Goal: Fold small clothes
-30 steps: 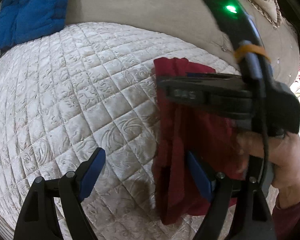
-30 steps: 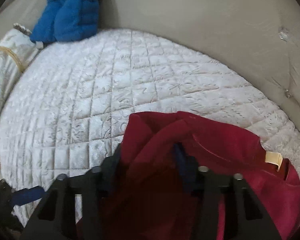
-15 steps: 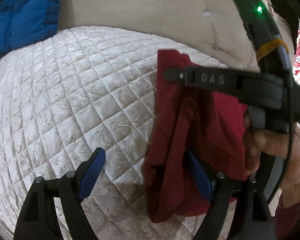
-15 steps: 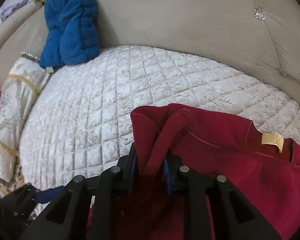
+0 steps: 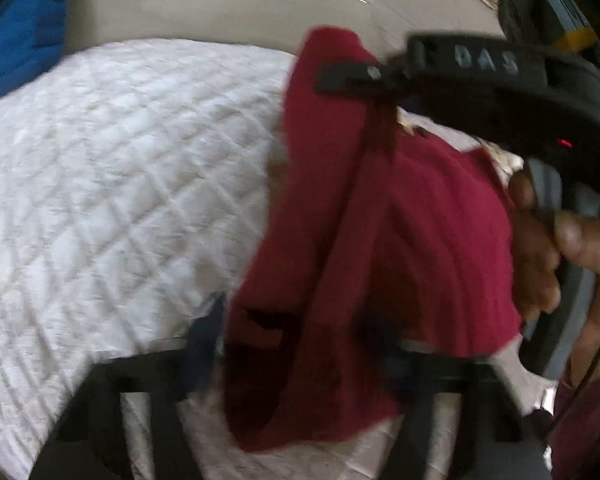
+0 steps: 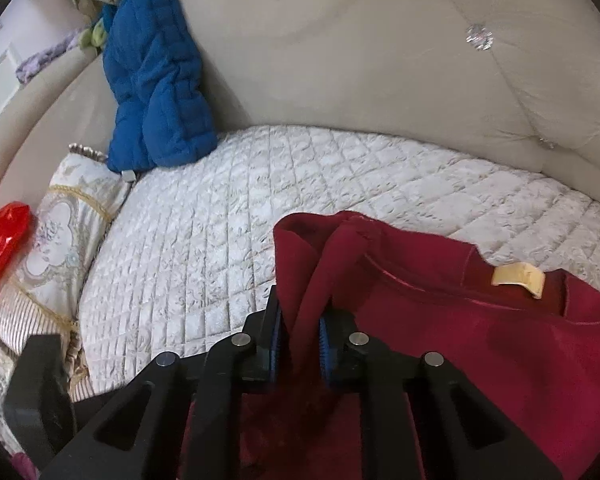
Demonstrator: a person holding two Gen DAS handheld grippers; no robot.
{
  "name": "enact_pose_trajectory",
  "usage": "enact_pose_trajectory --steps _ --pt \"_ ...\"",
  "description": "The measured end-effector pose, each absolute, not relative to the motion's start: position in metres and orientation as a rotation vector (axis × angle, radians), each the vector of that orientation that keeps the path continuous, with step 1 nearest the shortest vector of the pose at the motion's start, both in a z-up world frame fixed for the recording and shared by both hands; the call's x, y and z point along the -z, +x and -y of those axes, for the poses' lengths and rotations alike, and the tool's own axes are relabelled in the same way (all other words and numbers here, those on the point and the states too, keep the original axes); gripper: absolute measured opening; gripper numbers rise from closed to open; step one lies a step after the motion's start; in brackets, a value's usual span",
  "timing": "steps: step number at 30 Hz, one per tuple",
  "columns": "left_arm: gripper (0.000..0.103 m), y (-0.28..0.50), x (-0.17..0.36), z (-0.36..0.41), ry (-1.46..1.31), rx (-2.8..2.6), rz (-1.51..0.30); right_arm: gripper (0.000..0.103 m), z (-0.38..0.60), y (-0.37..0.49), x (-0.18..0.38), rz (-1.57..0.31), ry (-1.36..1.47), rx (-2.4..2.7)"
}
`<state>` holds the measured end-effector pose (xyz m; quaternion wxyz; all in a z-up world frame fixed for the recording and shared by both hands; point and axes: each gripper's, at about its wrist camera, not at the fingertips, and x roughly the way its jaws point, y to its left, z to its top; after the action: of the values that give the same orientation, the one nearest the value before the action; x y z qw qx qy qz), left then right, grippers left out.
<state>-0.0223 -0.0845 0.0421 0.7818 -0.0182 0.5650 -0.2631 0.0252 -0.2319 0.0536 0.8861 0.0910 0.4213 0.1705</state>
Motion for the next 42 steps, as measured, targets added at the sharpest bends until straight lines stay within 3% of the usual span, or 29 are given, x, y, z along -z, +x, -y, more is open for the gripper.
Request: enact_pose_trajectory --steps 1,4,12,19,21,23,25,29,31,36,40,42 --pt "0.031 -0.024 -0.044 0.087 -0.055 0.584 -1.224 0.000 0.234 0.024 -0.054 -0.875 0.193 -0.358" --pt "0.025 -0.032 -0.062 0.095 -0.040 0.583 -1.166 0.000 0.246 0.016 -0.061 -0.855 0.195 -0.347" --pt "0.024 -0.075 -0.137 0.172 0.017 0.723 -1.010 0.000 0.331 -0.024 -0.109 -0.759 0.247 -0.284" --pt "0.024 -0.106 -0.115 0.283 0.119 0.855 -1.044 0.000 0.433 -0.062 -0.102 -0.758 0.301 -0.102" --pt "0.029 -0.106 -0.096 0.300 0.107 0.886 -1.086 0.000 0.457 -0.067 -0.079 -0.804 0.316 -0.027" --pt "0.044 -0.105 -0.084 0.304 0.094 0.901 -1.144 0.000 0.472 -0.067 -0.055 -0.855 0.346 0.018" --pt "0.051 -0.104 -0.085 0.297 0.079 0.912 -1.168 0.000 0.480 -0.068 -0.036 -0.893 0.369 0.025" --pt "0.084 -0.107 -0.120 0.246 0.063 0.882 -1.029 0.018 0.481 -0.097 -0.050 -0.814 0.409 0.010" --pt "0.088 -0.104 -0.134 0.216 0.068 0.808 -0.940 0.021 0.479 -0.116 -0.058 -0.791 0.457 -0.047" --pt "0.088 -0.086 -0.117 0.183 0.048 0.640 -0.920 0.042 0.458 -0.147 -0.050 -0.823 0.496 -0.085" --pt "0.088 -0.090 -0.088 0.193 0.052 0.605 -0.950 0.043 0.448 -0.138 -0.033 -0.882 0.508 -0.058" --pt "0.088 -0.096 -0.078 0.196 0.091 0.601 -0.952 0.035 0.443 -0.131 -0.033 -0.881 0.494 -0.048"
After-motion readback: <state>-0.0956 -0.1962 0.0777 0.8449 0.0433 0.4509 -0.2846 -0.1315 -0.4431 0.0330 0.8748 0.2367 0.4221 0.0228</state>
